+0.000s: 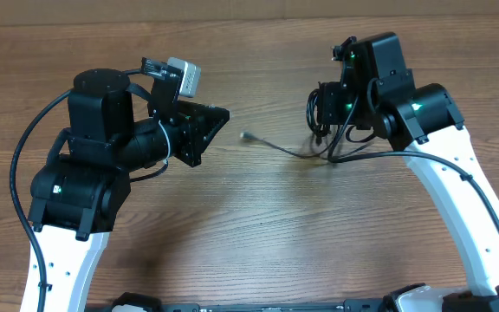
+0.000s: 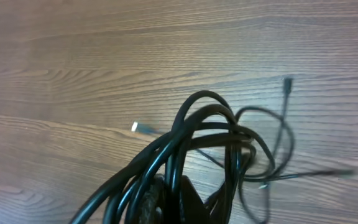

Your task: Untangle cables

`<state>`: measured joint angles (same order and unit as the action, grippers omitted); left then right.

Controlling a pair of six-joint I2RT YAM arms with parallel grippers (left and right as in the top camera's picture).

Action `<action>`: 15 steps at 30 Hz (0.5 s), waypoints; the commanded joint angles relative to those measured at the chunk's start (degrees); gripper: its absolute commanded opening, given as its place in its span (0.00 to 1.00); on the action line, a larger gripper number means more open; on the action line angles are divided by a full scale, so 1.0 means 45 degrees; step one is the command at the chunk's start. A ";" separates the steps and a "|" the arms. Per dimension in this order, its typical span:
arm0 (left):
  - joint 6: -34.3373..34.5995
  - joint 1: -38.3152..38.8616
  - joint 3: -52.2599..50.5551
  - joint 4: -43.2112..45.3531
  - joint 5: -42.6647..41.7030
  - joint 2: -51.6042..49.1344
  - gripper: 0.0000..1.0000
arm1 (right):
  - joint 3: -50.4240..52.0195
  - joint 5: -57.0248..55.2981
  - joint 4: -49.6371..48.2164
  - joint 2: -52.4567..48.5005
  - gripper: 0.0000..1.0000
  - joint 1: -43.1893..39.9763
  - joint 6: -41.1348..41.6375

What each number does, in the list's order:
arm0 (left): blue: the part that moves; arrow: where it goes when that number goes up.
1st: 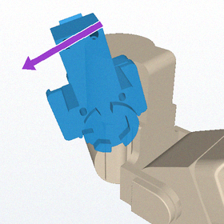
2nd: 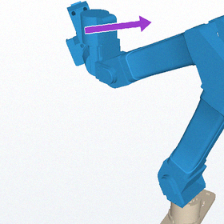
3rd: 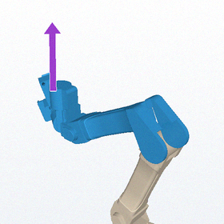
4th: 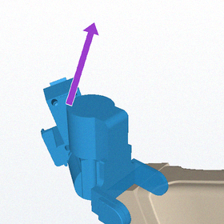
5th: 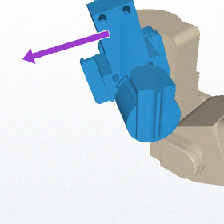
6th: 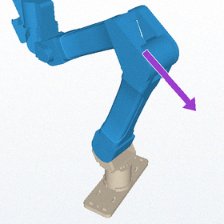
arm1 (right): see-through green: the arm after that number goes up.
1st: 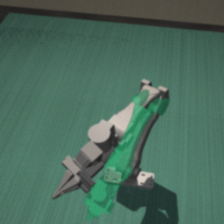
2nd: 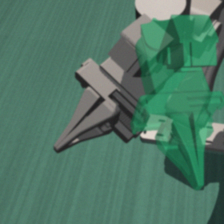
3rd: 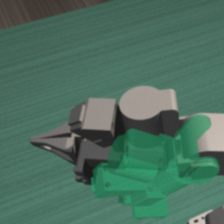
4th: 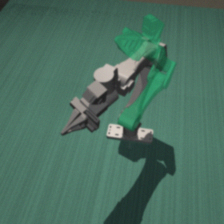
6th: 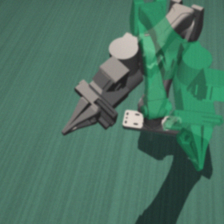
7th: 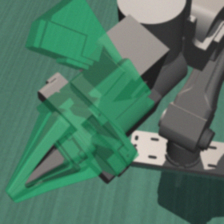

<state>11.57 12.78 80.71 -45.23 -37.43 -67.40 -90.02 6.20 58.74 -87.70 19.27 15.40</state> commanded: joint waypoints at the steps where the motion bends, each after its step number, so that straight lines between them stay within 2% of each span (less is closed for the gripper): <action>1: -0.0389 -0.0015 0.0175 -0.0058 0.0126 0.0243 0.04 | -0.0248 0.0175 -0.0063 0.0204 0.04 -0.0185 -0.0199; 2: -0.0393 -0.0015 0.0175 -0.0107 0.0131 0.0243 0.10 | -0.0248 0.0355 -0.0073 0.0204 0.04 -0.0180 -0.0204; 5: -0.0384 -0.0015 0.0175 -0.0466 0.0544 0.0243 0.36 | -0.0248 0.1773 -0.0296 0.0204 0.04 -0.0180 -0.1044; 8: 0.0194 -0.0015 0.0175 -0.0947 0.1331 0.0238 0.41 | -0.0248 0.3551 -0.0767 0.0204 0.04 -0.0180 -0.1525; 13: 0.2467 -0.0010 0.0175 -0.1574 0.2166 0.0228 0.49 | -0.0248 0.6290 -0.1923 0.0204 0.04 -0.0180 -0.1540; 15: 0.3449 0.0005 0.0175 -0.1622 0.2152 0.0204 0.57 | -0.0248 0.7252 -0.2390 0.0204 0.04 -0.0126 -0.1535</action>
<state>18.17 12.78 80.71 -52.34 -29.91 -67.40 -90.00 27.44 50.22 -87.70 18.70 9.65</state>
